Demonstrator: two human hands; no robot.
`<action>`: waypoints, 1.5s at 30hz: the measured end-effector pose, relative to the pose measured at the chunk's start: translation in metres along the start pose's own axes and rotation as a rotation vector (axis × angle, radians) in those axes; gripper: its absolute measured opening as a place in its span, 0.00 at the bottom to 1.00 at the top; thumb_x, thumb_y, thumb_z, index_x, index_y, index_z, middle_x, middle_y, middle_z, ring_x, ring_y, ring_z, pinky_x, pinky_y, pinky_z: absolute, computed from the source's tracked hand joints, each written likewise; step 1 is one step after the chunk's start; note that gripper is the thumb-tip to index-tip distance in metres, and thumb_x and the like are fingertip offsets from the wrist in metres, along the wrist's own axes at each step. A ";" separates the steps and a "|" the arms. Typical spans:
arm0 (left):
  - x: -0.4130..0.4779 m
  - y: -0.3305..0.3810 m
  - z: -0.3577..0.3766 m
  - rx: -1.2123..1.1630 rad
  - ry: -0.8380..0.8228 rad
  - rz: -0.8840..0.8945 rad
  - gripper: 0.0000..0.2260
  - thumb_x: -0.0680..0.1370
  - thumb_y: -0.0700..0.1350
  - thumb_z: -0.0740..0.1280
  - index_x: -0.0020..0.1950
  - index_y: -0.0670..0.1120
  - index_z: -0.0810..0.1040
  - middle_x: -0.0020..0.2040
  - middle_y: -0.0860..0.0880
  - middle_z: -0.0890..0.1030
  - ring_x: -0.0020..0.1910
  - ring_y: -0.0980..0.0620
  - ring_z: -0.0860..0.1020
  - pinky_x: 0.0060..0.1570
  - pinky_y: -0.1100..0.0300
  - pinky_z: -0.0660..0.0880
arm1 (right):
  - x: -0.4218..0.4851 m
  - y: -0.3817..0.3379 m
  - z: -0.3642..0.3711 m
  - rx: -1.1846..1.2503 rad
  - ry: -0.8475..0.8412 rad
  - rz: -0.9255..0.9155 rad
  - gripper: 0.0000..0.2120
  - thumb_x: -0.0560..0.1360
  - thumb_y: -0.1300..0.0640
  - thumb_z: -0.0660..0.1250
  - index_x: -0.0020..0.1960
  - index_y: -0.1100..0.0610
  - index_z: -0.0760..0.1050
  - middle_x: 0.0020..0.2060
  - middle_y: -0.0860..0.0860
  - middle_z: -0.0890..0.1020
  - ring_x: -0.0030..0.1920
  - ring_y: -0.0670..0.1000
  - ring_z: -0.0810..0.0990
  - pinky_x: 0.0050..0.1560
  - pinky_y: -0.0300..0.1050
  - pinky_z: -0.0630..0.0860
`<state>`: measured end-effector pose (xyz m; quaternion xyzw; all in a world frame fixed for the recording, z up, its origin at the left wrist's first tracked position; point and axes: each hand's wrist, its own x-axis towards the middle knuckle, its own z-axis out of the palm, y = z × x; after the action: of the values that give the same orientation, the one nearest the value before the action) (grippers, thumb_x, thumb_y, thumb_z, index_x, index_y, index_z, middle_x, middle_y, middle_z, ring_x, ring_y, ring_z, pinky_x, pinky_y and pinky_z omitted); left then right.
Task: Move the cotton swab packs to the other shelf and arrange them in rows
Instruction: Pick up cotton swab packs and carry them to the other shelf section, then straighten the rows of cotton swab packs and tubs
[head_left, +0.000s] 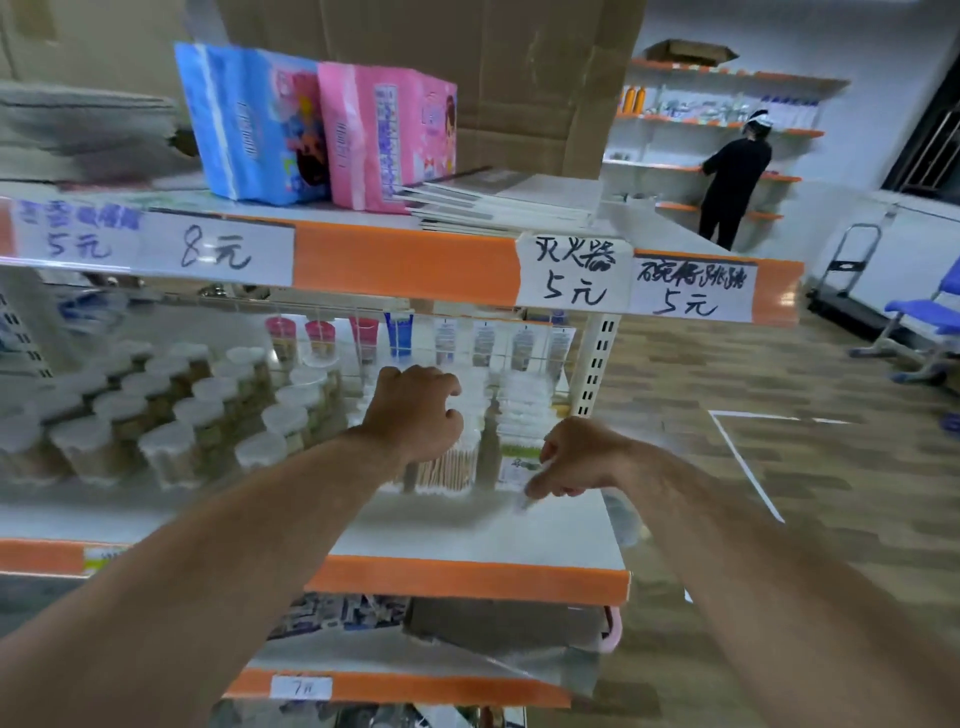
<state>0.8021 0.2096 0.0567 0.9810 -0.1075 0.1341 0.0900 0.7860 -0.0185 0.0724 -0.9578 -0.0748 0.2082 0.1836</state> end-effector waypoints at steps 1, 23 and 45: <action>-0.002 -0.003 0.000 0.003 -0.009 -0.006 0.17 0.76 0.51 0.62 0.64 0.52 0.77 0.63 0.52 0.79 0.63 0.51 0.74 0.62 0.51 0.61 | 0.001 -0.004 0.000 -0.028 -0.042 0.009 0.21 0.64 0.54 0.77 0.50 0.68 0.80 0.33 0.53 0.82 0.33 0.51 0.78 0.35 0.43 0.77; -0.018 -0.024 0.011 -0.028 -0.073 -0.004 0.18 0.75 0.49 0.65 0.65 0.51 0.76 0.60 0.52 0.81 0.58 0.50 0.76 0.67 0.49 0.63 | 0.051 -0.007 0.045 -0.142 0.391 -0.009 0.08 0.75 0.62 0.63 0.38 0.56 0.73 0.35 0.51 0.77 0.36 0.52 0.77 0.28 0.39 0.67; -0.040 0.006 0.031 -0.068 -0.285 0.213 0.29 0.82 0.56 0.46 0.81 0.47 0.43 0.81 0.50 0.45 0.79 0.53 0.43 0.77 0.53 0.41 | -0.039 -0.016 0.072 -0.293 0.333 0.121 0.29 0.82 0.40 0.50 0.80 0.50 0.54 0.79 0.50 0.54 0.79 0.48 0.48 0.76 0.45 0.49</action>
<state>0.7709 0.2048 0.0171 0.9696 -0.2267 -0.0011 0.0922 0.7196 0.0103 0.0321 -0.9981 -0.0152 0.0446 0.0395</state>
